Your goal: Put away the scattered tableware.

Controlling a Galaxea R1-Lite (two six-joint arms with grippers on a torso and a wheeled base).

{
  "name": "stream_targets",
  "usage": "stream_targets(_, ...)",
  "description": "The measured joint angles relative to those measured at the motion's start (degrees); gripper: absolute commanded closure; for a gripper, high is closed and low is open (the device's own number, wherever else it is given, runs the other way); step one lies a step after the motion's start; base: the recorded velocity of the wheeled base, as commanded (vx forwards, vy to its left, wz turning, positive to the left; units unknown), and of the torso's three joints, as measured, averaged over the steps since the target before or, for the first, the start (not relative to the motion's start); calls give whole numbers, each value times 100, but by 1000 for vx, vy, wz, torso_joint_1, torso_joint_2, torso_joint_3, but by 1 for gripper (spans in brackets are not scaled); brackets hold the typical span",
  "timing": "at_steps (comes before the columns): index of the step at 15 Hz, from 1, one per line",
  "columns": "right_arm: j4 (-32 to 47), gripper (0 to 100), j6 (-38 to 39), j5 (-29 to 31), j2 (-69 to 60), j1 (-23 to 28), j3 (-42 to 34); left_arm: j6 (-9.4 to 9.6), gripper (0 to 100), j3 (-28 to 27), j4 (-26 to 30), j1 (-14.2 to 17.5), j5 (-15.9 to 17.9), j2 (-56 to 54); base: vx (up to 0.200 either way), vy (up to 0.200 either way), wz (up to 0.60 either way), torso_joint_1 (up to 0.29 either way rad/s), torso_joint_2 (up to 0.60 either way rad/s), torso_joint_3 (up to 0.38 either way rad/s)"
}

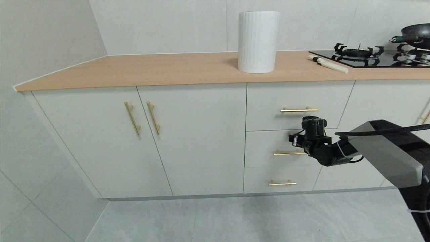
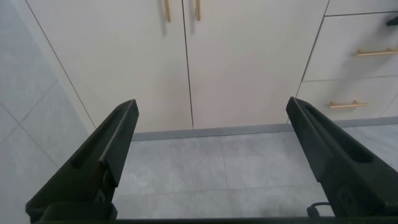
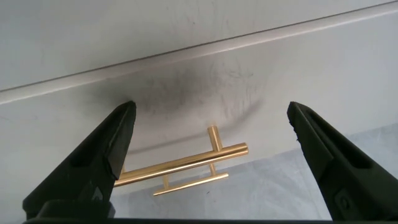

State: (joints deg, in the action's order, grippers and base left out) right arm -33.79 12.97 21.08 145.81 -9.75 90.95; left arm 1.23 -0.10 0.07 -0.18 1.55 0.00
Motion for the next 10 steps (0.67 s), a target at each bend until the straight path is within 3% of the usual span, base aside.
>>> stream_targets(6, -30, 0, 84, 87, 91, 37, 171, 0, 0, 0, 2, 0, 0, 0, 0, 0, 0, 0, 0, 0)
stream_targets(10, -206, 0, 150, 232, -271, 46, -328, -1, 0, 0, 2, 0, -5, 0, 0, 0, 0, 0, 0, 0)
